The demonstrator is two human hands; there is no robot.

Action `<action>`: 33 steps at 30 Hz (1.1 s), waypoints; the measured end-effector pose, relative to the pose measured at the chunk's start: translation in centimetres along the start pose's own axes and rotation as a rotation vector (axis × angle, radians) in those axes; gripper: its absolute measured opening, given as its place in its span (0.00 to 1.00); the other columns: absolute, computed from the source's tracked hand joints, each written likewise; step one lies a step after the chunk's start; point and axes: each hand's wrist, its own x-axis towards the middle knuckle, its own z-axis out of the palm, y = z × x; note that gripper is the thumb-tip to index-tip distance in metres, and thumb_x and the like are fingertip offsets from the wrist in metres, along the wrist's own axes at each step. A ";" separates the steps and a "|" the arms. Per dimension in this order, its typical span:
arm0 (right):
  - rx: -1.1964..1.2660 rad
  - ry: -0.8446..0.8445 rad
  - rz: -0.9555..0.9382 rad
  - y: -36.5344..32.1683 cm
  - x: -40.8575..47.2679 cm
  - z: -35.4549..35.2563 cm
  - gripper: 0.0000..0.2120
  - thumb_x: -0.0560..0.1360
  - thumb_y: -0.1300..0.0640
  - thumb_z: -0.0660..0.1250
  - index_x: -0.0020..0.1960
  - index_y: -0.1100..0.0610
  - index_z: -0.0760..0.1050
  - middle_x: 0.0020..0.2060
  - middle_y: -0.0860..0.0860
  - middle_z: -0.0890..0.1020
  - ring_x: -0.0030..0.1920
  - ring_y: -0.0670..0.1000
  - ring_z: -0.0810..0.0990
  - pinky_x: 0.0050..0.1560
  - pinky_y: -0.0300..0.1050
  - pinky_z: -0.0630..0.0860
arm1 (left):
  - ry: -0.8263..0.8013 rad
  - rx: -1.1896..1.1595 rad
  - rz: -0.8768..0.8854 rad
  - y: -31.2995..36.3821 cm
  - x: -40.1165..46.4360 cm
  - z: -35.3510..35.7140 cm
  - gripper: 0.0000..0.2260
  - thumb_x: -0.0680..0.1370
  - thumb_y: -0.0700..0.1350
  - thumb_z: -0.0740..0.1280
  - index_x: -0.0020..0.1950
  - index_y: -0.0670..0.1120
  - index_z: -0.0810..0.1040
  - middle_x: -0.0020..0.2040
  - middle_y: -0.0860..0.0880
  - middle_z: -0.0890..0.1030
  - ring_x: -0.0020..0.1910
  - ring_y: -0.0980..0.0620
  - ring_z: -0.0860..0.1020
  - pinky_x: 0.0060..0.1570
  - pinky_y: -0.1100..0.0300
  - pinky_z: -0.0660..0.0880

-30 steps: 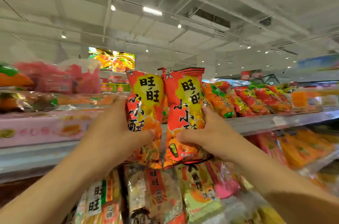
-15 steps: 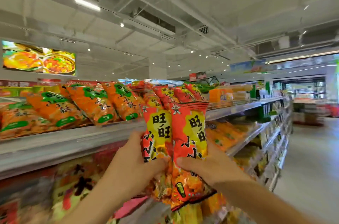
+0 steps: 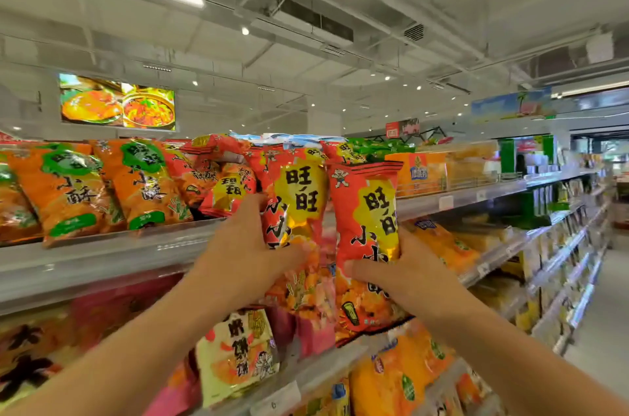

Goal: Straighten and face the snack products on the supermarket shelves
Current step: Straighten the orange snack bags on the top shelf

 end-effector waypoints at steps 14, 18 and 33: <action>0.032 0.071 -0.272 -5.2 21.9 3.5 0.27 0.62 0.46 0.81 0.56 0.53 0.75 0.45 0.50 0.84 0.42 0.50 0.85 0.33 0.42 0.77 | 0.333 0.065 -0.072 -4.6 16.4 -3.7 0.22 0.67 0.57 0.76 0.51 0.52 0.69 0.40 0.53 0.76 0.33 0.58 0.76 0.27 0.60 0.67; -0.082 0.013 -0.262 -3.0 24.4 5.0 0.13 0.65 0.45 0.77 0.44 0.49 0.80 0.37 0.50 0.84 0.38 0.51 0.84 0.40 0.50 0.79 | 0.279 0.184 -0.127 -5.7 17.2 -2.0 0.19 0.67 0.57 0.76 0.46 0.49 0.71 0.41 0.49 0.78 0.39 0.51 0.77 0.35 0.56 0.73; -0.437 -0.129 -0.509 1.1 23.8 4.7 0.45 0.67 0.32 0.65 0.75 0.49 0.50 0.70 0.51 0.67 0.68 0.53 0.69 0.63 0.52 0.71 | 0.170 0.537 -0.236 -4.5 14.8 -0.1 0.27 0.70 0.59 0.74 0.64 0.53 0.69 0.56 0.54 0.75 0.57 0.48 0.76 0.57 0.52 0.72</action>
